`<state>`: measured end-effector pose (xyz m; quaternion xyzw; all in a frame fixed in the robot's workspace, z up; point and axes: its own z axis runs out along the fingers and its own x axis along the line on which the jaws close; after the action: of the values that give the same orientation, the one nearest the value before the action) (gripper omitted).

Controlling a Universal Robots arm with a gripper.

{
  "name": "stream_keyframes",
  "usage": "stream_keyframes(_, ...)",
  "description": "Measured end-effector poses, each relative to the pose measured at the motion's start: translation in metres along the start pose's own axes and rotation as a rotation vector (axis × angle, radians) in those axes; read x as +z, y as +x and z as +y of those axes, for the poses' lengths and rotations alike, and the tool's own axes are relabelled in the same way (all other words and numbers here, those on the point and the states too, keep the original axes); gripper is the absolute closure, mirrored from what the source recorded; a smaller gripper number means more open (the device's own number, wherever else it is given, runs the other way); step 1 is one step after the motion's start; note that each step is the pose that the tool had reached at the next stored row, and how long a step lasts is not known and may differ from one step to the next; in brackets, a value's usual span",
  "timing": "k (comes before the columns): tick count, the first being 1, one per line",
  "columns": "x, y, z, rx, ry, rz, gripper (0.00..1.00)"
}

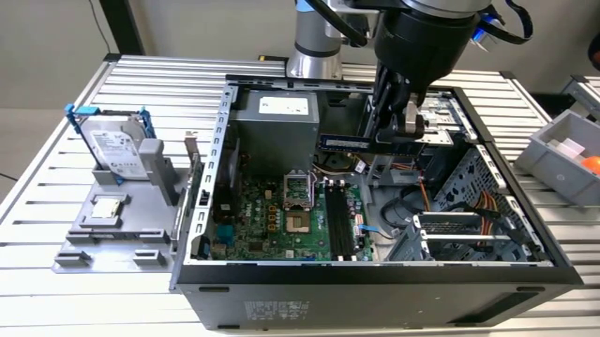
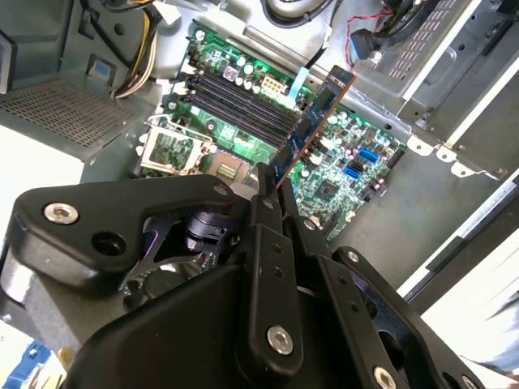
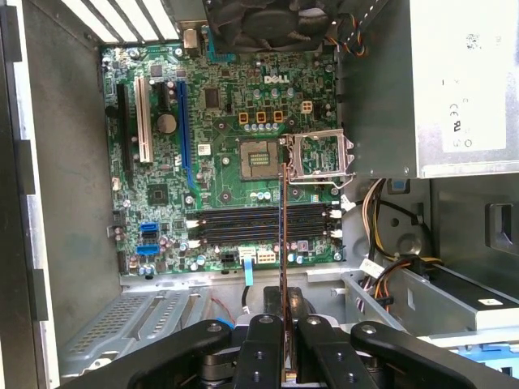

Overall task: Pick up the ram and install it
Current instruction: 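Pick up the ram and move it above insertion slot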

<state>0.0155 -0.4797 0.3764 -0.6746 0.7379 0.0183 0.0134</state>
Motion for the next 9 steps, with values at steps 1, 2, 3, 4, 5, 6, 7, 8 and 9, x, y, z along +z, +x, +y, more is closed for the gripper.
stream_keyframes(1,0.0000,0.0000,0.0000,0.000,0.0000,0.0001,1.00)
stream_keyframes(2,0.0000,0.0000,0.0000,0.000,0.0000,0.0001,1.00)
stream_keyframes(3,0.0000,0.0000,0.0000,0.000,-0.0002,0.0001,1.00)
stream_keyframes(4,0.0000,0.0000,0.0000,0.000,-0.0007,0.0002,1.00)
stream_keyframes(5,0.0000,0.0000,0.0001,0.000,-0.0012,0.0002,1.00)
stream_keyframes(6,0.0000,0.0000,0.0000,0.000,-0.0017,0.0002,1.00)
stream_keyframes(7,0.0000,0.0000,0.0000,0.000,-0.0022,0.0003,1.00)
stream_keyframes(8,0.0000,0.0000,0.0000,0.000,-0.0026,0.0004,1.00)
stream_keyframes(9,0.0000,0.0000,0.0000,0.000,-0.0031,0.0004,1.00)
